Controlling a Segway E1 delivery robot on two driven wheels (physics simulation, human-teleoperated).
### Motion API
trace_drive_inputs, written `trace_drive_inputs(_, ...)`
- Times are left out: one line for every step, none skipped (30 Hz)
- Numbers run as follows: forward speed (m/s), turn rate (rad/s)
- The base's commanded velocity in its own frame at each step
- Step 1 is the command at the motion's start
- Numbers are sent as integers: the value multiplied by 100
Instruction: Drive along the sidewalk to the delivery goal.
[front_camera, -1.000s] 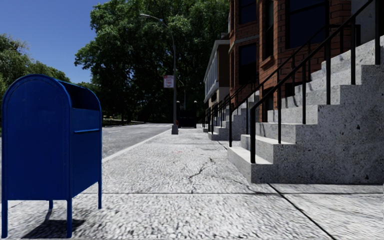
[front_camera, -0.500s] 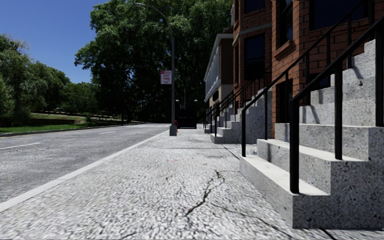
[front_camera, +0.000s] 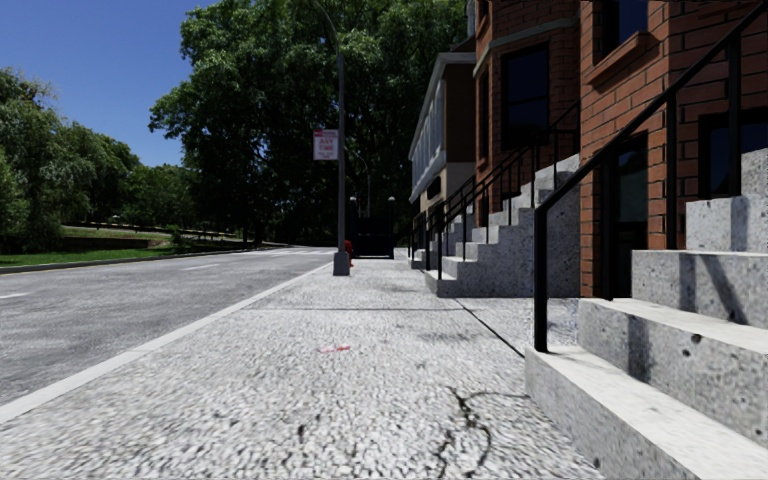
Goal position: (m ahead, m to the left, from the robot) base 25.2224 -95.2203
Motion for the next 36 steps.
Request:
trace_drive_inputs(200, 0)
trace_drive_inputs(200, 0)
trace_drive_inputs(200, 0)
trace_drive_inputs(200, 0)
trace_drive_inputs(200, 0)
trace_drive_inputs(200, 0)
trace_drive_inputs(200, 0)
trace_drive_inputs(200, 0)
trace_drive_inputs(200, 0)
trace_drive_inputs(200, 0)
trace_drive_inputs(200, 0)
trace_drive_inputs(200, 0)
trace_drive_inputs(200, 0)
trace_drive_inputs(200, 0)
trace_drive_inputs(200, 0)
trace_drive_inputs(200, 0)
trace_drive_inputs(200, 0)
trace_drive_inputs(200, 0)
trace_drive_inputs(200, 0)
trace_drive_inputs(200, 0)
trace_drive_inputs(200, 0)
trace_drive_inputs(200, 0)
trace_drive_inputs(200, 0)
trace_drive_inputs(200, 0)
trace_drive_inputs(200, 0)
trace_drive_inputs(200, 0)
trace_drive_inputs(200, 0)
trace_drive_inputs(200, 0)
trace_drive_inputs(200, 0)
trace_drive_inputs(200, 0)
trace_drive_inputs(200, 0)
trace_drive_inputs(200, 0)
trace_drive_inputs(200, 0)
trace_drive_inputs(200, 0)
trace_drive_inputs(200, 0)
trace_drive_inputs(200, 0)
